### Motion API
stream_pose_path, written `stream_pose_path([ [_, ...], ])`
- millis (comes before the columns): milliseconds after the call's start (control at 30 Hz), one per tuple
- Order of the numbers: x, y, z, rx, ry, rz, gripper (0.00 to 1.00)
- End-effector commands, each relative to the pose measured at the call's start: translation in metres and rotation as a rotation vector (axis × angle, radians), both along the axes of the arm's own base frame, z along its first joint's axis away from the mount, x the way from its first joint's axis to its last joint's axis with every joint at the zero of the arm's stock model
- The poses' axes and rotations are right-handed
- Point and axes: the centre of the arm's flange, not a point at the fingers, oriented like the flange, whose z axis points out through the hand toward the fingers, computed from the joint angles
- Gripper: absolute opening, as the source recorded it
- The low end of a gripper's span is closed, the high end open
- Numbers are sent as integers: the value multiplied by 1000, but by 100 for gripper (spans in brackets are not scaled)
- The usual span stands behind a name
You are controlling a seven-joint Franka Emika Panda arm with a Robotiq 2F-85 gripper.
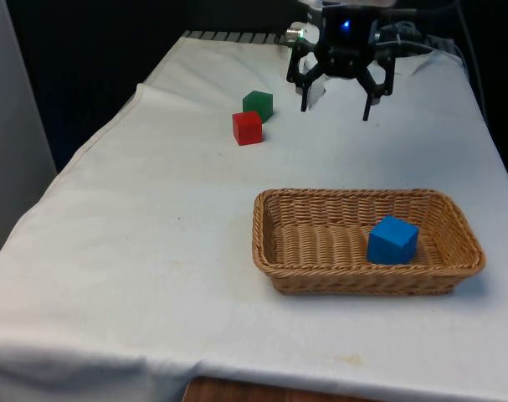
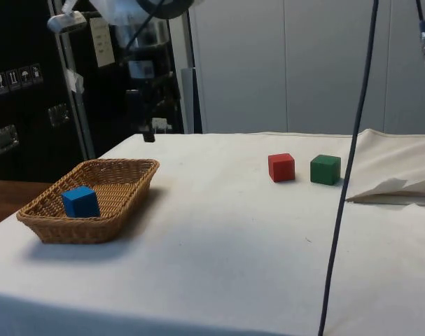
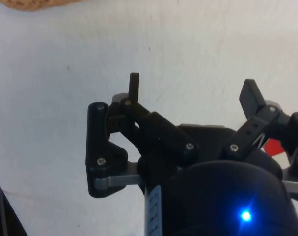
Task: Pick up exactly two blocks and place them into the basket.
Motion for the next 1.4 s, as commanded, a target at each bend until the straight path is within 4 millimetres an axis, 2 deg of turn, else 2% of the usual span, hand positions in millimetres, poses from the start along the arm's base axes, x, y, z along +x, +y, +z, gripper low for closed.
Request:
stream_pose_path([
  [0, -3, -2, 0, 1, 1, -1, 100],
  [200, -26, -16, 1, 7, -14, 4, 100],
  [900, -73, -47, -3, 35, -24, 15, 100],
  [1367, -108, -79, -10, 54, -46, 37, 100],
])
